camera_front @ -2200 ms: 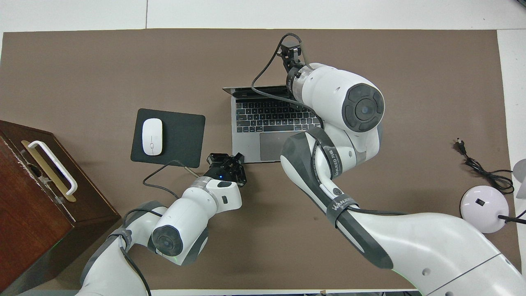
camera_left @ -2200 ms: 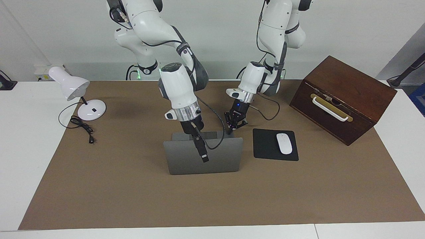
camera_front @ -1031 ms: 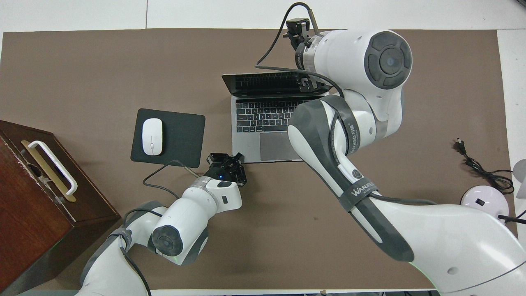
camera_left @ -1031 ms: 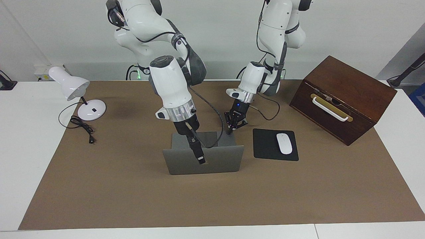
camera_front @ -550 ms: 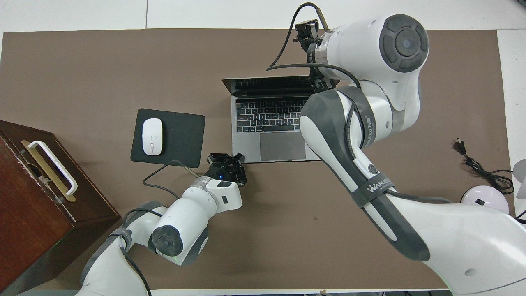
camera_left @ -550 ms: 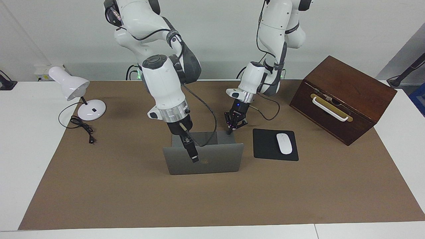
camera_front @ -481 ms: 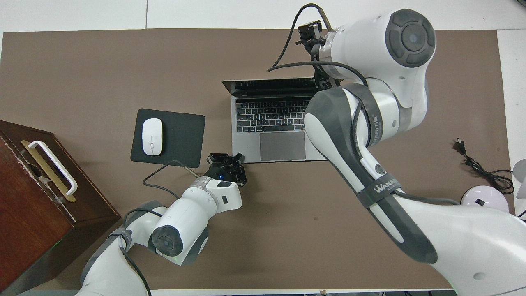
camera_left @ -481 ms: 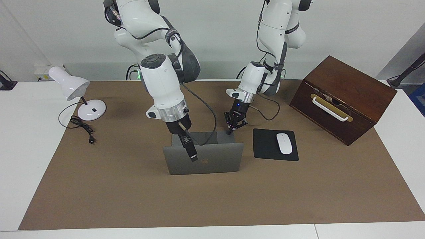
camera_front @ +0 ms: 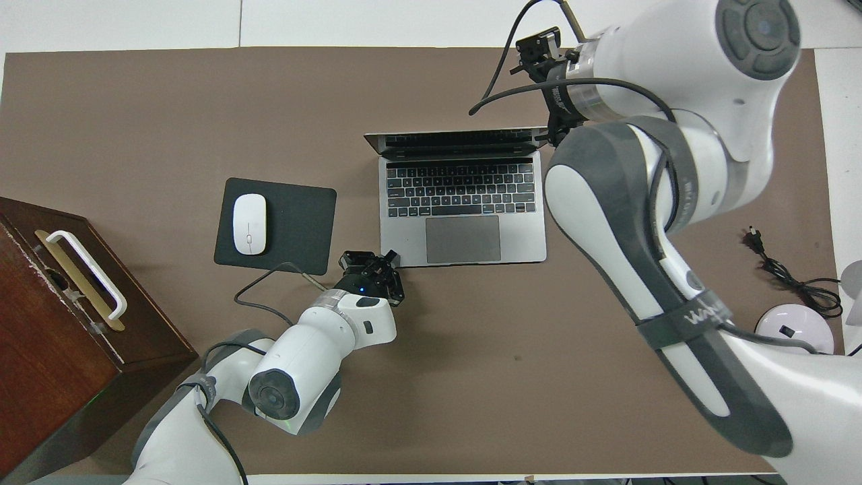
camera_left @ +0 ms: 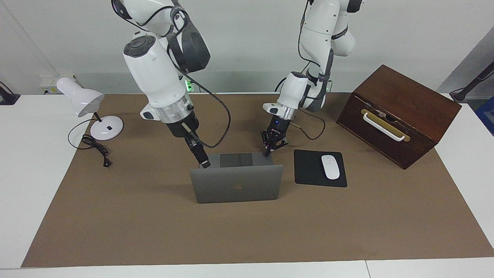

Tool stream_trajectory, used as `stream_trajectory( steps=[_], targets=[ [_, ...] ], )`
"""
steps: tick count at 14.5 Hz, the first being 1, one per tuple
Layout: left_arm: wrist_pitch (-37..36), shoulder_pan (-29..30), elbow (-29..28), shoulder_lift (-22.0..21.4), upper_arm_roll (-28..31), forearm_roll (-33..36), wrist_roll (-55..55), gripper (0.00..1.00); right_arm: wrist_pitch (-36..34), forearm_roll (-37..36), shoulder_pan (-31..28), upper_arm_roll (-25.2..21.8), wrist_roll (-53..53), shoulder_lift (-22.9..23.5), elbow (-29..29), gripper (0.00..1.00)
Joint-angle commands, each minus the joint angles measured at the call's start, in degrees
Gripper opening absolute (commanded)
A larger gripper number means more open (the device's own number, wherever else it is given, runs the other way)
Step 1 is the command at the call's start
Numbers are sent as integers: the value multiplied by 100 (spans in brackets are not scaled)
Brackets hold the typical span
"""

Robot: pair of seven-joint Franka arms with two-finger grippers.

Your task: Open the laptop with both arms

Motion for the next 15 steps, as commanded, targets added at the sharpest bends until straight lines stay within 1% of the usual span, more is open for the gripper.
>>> stream_trajectory(
  steps=[1,3,5,8,10,12,13,15],
  targets=[
    [26,62,136,288,-69,-44,-219,0,-943,258,-429,74,-603,15,593,99],
    [-87,62,197,262,-87,-53,-351,0,-1540,293,-754,92,-1112,15,970,99],
    [-533,27,241,0,-87,-61,-623,0,-1981,267,-1044,92,-1884,15,1182,99],
    [-1281,62,250,-501,-87,-70,-729,0,-2158,197,-1378,39,-3132,-29,1200,99],
    [-1327,62,250,-547,-87,-79,-756,0,-2176,66,-1537,30,-3845,-73,1200,99],
    [-1441,71,242,-634,-87,-88,-756,0,-2202,-276,-1546,-13,-4460,-134,1200,99],
    [-1729,123,259,-774,-87,-97,-756,0,-2194,-426,-1546,-40,-4855,-152,1200,99],
    [-2623,247,399,-1169,-78,-105,-747,0,-2202,-471,-1634,-92,-5210,-152,1200,99]
  ],
)
